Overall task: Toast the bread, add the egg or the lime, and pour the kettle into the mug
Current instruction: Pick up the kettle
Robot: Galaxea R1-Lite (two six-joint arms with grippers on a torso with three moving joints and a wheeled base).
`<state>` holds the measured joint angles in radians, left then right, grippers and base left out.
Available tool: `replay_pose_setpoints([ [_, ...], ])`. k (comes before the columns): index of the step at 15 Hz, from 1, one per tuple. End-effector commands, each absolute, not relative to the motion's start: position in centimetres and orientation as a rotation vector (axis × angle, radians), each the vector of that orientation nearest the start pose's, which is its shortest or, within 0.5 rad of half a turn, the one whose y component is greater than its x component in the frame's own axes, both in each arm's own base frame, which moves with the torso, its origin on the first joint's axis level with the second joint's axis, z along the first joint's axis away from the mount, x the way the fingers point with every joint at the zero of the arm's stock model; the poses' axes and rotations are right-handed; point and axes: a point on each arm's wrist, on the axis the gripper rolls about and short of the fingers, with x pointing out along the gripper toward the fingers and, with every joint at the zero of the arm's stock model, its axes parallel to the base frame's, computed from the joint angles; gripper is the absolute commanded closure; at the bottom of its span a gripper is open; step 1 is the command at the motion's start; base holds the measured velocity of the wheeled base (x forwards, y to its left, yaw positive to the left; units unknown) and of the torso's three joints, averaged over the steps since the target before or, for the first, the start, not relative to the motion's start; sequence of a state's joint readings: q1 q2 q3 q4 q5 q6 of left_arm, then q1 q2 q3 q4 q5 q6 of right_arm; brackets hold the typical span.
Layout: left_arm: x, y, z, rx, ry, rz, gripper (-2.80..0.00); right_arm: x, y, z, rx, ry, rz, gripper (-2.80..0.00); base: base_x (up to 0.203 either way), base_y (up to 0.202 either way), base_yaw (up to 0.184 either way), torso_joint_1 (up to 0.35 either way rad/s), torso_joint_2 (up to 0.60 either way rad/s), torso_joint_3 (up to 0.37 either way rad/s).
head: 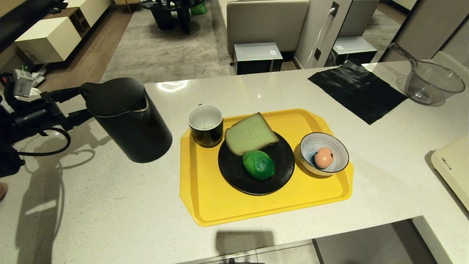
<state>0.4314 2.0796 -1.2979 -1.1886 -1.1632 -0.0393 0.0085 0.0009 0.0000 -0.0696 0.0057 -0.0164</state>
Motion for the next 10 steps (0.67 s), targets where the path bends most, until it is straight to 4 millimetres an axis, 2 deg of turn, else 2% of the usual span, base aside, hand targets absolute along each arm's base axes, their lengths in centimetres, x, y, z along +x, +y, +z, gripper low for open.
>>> replay_pose_setpoints([
  [1, 38.1, 14.9, 22.3, 0.253, -0.272, -0.737, -2.8, -2.1, 0.0, 7.5, -0.017, -0.042, 0.015, 0.0, 0.0, 0.0, 0.0, 0.0, 0.0, 0.0],
  [6, 39.2, 14.2, 22.2, 0.246, -0.29, -0.71, -2.8, -2.1, 0.0, 7.5, -0.017, -0.041, 0.015, 0.0, 0.0, 0.0, 0.0, 0.0, 0.0, 0.0],
  [10, 39.3, 14.1, 22.5, 0.255, -0.305, -0.697, -2.8, -2.1, 0.0, 7.5, -0.017, -0.04, 0.015, 0.0, 0.0, 0.0, 0.0, 0.0, 0.0, 0.0],
])
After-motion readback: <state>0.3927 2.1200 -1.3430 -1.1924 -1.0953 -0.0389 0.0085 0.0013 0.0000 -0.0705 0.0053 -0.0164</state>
